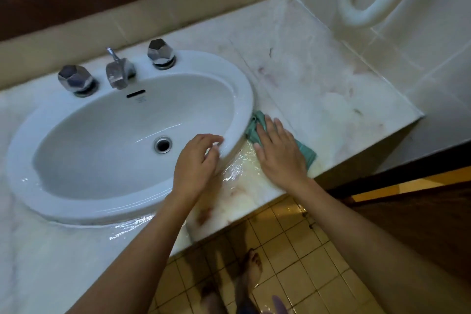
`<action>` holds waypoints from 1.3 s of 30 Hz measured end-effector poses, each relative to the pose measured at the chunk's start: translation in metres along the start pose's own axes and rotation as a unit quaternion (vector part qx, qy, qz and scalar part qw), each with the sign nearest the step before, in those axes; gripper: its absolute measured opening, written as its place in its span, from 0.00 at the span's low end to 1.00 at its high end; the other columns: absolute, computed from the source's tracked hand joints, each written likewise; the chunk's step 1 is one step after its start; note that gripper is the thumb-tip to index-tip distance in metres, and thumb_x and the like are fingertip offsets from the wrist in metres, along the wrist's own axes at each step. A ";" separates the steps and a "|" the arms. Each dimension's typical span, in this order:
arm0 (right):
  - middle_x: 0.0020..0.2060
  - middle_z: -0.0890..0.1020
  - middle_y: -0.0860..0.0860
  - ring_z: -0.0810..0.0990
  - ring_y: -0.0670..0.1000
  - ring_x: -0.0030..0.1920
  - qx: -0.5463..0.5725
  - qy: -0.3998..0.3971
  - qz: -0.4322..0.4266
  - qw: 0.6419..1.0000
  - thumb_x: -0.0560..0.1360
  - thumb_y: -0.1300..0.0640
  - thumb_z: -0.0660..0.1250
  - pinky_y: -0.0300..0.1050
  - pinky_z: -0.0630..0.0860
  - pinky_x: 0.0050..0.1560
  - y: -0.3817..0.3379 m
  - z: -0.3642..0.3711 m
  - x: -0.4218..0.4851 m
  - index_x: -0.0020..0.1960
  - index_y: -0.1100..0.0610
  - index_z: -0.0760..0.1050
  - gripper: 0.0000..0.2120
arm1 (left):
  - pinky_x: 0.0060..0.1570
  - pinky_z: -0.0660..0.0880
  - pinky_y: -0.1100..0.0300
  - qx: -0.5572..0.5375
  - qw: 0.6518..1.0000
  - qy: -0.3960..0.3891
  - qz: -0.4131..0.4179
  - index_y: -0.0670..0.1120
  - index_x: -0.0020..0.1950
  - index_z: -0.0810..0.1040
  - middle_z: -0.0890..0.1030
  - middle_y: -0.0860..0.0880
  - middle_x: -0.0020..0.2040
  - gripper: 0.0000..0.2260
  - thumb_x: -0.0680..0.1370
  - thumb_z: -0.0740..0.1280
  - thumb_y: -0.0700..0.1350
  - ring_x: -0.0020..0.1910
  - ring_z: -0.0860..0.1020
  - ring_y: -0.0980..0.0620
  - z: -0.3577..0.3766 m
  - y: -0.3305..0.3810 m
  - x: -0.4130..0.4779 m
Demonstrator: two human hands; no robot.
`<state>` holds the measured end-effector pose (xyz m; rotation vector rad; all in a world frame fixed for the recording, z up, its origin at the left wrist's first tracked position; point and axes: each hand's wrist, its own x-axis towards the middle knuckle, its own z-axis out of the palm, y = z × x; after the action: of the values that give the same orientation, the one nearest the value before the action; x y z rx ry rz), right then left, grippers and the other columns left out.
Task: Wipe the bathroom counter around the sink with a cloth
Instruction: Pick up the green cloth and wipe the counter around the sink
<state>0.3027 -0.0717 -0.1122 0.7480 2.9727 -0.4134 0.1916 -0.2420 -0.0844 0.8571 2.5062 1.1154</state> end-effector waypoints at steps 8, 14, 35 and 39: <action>0.78 0.49 0.51 0.40 0.49 0.76 0.013 0.008 -0.010 1.000 0.78 0.43 0.38 0.46 0.40 0.72 -0.065 0.030 -0.070 0.78 0.53 0.52 0.31 | 0.59 0.64 0.56 0.109 0.974 0.193 -0.043 0.49 0.55 0.82 0.77 0.50 0.62 0.15 0.71 0.61 0.43 0.63 0.72 0.47 -0.072 -0.068 -0.100; 0.77 0.55 0.53 0.47 0.53 0.77 0.003 0.011 -0.034 0.999 0.77 0.44 0.39 0.50 0.45 0.73 -0.105 0.040 -0.097 0.78 0.54 0.55 0.32 | 0.60 0.66 0.49 0.114 0.941 0.293 -0.125 0.44 0.54 0.82 0.76 0.44 0.60 0.15 0.70 0.62 0.40 0.60 0.73 0.42 -0.122 -0.140 -0.188; 0.76 0.59 0.52 0.49 0.53 0.77 -0.082 -0.002 -0.367 0.927 0.77 0.52 0.58 0.51 0.52 0.74 -0.234 0.087 -0.081 0.76 0.53 0.60 0.27 | 0.62 0.64 0.44 0.186 0.885 0.306 -0.296 0.47 0.60 0.74 0.70 0.47 0.65 0.14 0.74 0.63 0.43 0.66 0.65 0.42 -0.219 -0.243 -0.220; 0.76 0.60 0.51 0.52 0.53 0.77 -0.095 -0.018 -0.385 0.918 0.80 0.49 0.54 0.50 0.52 0.73 -0.294 0.098 -0.065 0.76 0.53 0.60 0.25 | 0.63 0.62 0.48 0.158 0.886 0.314 -0.303 0.49 0.59 0.75 0.70 0.50 0.66 0.13 0.75 0.61 0.43 0.67 0.64 0.46 -0.222 -0.248 -0.222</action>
<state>0.2195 -0.3773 -0.1271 -0.4777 3.0798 -0.1407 0.1643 -0.6394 -0.1196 -0.3311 3.1795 0.8508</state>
